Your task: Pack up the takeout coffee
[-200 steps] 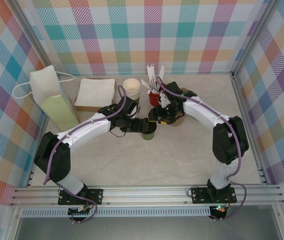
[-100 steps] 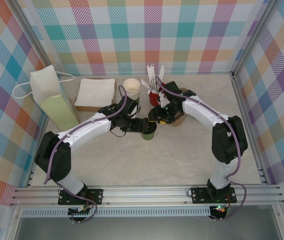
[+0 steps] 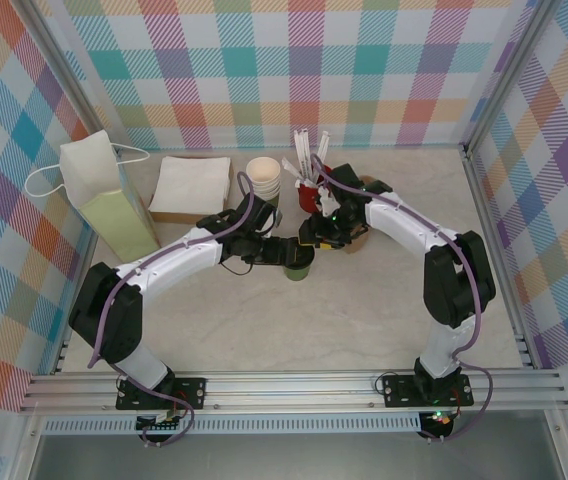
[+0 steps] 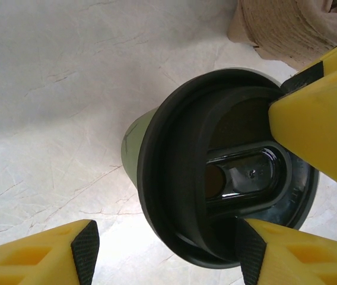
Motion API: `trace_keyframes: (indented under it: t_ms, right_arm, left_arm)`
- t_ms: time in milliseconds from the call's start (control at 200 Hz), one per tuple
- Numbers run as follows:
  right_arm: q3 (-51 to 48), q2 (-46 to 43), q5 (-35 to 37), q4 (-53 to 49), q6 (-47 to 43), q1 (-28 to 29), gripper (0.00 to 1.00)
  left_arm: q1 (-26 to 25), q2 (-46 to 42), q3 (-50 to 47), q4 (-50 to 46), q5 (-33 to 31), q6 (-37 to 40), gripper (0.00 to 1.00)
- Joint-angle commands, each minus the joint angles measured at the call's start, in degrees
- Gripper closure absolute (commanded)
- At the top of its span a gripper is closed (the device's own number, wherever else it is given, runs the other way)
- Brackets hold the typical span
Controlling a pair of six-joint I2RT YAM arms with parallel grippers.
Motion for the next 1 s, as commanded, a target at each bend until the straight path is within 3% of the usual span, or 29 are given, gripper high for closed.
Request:
trace_keyframes:
  t_ms: [0,210,475,995]
  right_arm:
    - [-4.26,2.73,5.62,-8.49,-2.16,0.38,0.52]
    - [-5.73,1.63,5.78,-7.58,-2.09,0.38,0.54]
    - [-0.43,-0.17,4.07,-5.4,-2.0,0.38,0.51]
    - [-0.23,-8.38,6.04,-1.56,-2.31,0.47,0.26]
  left_arm:
    - [0.33,1.8,-3.49,-6.3,-2.09,0.59,0.36]
    - [0.28,1.41,-3.65,-6.05,-1.75,0.38,0.36]
    - [0.32,-0.11,-0.37,-5.73,-0.6,-0.32,0.34]
    - [2.92,-10.99,-0.03,-4.04,-1.85,-2.65,0.19]
